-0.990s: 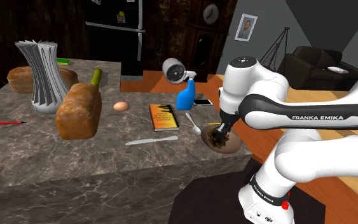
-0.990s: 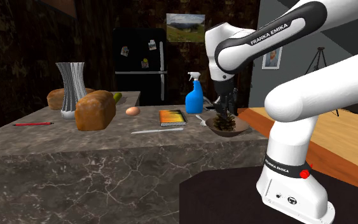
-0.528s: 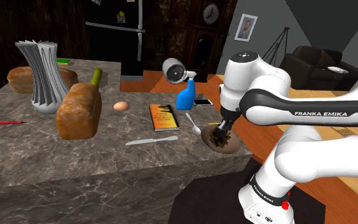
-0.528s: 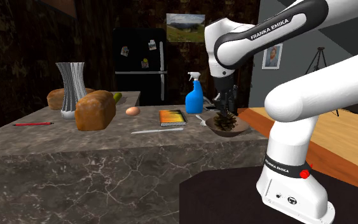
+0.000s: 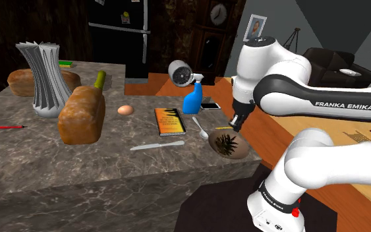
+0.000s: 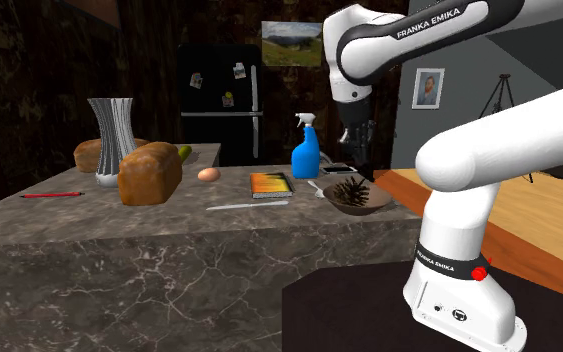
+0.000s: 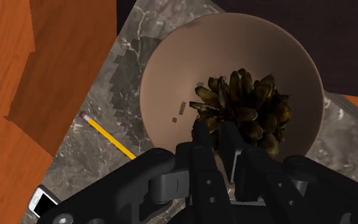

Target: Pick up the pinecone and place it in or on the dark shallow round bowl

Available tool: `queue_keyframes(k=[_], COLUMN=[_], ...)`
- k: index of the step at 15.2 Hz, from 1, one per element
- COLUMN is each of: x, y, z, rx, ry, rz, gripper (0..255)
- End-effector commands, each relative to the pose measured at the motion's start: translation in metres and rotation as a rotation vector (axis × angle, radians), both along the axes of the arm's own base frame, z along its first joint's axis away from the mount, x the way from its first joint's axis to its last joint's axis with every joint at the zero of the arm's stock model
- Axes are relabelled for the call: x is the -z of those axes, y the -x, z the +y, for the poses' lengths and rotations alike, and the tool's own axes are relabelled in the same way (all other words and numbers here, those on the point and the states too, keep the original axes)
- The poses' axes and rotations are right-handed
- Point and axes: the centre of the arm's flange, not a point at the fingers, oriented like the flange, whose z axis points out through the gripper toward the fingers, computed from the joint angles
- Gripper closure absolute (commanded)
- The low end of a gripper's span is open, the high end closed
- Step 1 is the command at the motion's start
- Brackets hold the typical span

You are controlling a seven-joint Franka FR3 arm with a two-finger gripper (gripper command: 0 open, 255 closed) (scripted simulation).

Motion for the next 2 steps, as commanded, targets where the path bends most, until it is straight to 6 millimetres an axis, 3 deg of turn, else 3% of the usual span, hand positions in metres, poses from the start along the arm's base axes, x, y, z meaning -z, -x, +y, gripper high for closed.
queue_keyframes(k=[1, 2], x=[-0.0106, -0.0158], y=[-0.0001, -0.0001], z=[0.0001, 0.0001], rx=[0.000, 0.000], ry=[0.000, 0.000], rz=[0.000, 0.000], gripper=[255, 255])
